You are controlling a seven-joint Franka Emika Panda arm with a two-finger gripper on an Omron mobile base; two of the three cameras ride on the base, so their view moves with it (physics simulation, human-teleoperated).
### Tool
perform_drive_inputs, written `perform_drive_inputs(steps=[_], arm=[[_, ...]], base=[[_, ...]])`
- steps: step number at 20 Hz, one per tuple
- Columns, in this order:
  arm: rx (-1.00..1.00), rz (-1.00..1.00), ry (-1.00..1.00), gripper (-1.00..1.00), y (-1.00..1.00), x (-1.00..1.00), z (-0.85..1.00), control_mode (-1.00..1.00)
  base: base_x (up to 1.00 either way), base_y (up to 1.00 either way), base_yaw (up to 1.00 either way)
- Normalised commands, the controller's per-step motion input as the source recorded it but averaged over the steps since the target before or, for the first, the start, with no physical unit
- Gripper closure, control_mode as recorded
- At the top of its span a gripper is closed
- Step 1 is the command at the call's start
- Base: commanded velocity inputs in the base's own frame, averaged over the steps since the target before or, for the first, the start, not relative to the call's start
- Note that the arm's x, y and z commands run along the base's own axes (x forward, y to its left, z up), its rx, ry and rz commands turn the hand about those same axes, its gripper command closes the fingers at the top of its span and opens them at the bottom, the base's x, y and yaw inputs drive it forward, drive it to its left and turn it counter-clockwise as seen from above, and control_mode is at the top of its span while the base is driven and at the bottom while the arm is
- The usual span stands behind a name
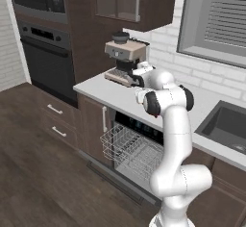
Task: Pick up the cup and bowl from the counter, place them in the dishwasher, and close the dishwasher door.
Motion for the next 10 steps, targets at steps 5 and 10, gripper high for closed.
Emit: perform_drive_inputs(steps=[5, 10], arm=[[0.0, 0.0, 0.0, 1.0, 0.01, 0.0, -0.04, -1.0], [-0.01, -0.08, -0.12, 1.0, 0.75, -0.31, 0.0, -1.0]], base=[[0.0, 0.0, 0.0], [0.0, 0.0, 0.0]])
